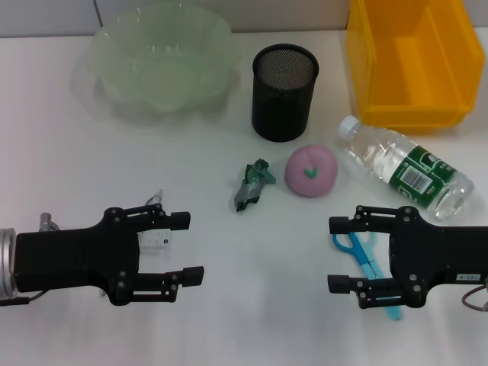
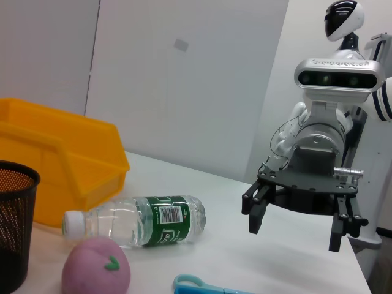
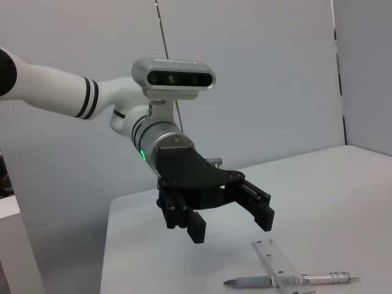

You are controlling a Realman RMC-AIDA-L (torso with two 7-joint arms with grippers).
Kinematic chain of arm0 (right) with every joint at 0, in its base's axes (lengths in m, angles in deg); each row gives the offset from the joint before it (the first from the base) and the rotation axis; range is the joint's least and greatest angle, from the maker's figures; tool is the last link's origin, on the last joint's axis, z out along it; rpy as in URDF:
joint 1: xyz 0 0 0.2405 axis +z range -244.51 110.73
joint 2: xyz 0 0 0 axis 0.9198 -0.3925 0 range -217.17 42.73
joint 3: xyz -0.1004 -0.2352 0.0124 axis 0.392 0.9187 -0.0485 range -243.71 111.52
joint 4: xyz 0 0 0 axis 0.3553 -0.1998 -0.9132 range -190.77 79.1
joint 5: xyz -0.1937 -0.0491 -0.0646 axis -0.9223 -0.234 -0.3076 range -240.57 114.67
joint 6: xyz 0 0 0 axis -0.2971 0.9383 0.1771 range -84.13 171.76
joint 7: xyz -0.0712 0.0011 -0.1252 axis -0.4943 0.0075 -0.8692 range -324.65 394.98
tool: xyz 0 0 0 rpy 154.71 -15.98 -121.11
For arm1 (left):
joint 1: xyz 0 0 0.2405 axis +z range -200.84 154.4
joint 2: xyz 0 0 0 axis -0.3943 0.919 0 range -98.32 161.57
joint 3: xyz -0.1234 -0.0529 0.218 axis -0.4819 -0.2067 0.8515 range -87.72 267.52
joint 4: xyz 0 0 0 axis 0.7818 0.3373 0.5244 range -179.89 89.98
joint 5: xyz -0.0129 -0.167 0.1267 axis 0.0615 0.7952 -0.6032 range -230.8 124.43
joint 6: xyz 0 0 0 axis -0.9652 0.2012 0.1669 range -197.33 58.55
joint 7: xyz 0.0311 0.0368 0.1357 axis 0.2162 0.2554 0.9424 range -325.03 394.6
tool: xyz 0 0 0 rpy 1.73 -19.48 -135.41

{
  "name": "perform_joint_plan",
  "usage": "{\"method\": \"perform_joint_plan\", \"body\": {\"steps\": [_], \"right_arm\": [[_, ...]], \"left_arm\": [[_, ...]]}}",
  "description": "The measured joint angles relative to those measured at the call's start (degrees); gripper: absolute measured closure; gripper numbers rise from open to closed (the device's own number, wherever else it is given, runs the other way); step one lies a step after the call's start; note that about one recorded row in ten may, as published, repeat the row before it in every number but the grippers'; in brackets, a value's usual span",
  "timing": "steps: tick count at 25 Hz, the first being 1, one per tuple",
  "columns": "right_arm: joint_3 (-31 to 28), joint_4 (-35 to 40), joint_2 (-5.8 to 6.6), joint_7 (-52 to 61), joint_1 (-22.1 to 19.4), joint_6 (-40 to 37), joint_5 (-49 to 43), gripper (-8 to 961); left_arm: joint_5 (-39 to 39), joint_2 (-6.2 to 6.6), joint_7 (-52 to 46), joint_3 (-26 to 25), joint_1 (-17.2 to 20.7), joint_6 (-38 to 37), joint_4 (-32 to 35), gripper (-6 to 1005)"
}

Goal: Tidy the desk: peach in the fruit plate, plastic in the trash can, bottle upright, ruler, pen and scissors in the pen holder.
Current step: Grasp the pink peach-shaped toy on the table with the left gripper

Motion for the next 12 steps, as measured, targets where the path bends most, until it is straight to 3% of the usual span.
{"method": "perform_joint_plan", "body": {"steps": [12], "right_arm": [[0.28,-0.17,0.05,-0.06,-0.01,0.69,-0.11,156]], "left_arm": [[-0.04,-0.03,0.23,-0.10,0.25,-0.17,-0.01,206]]}}
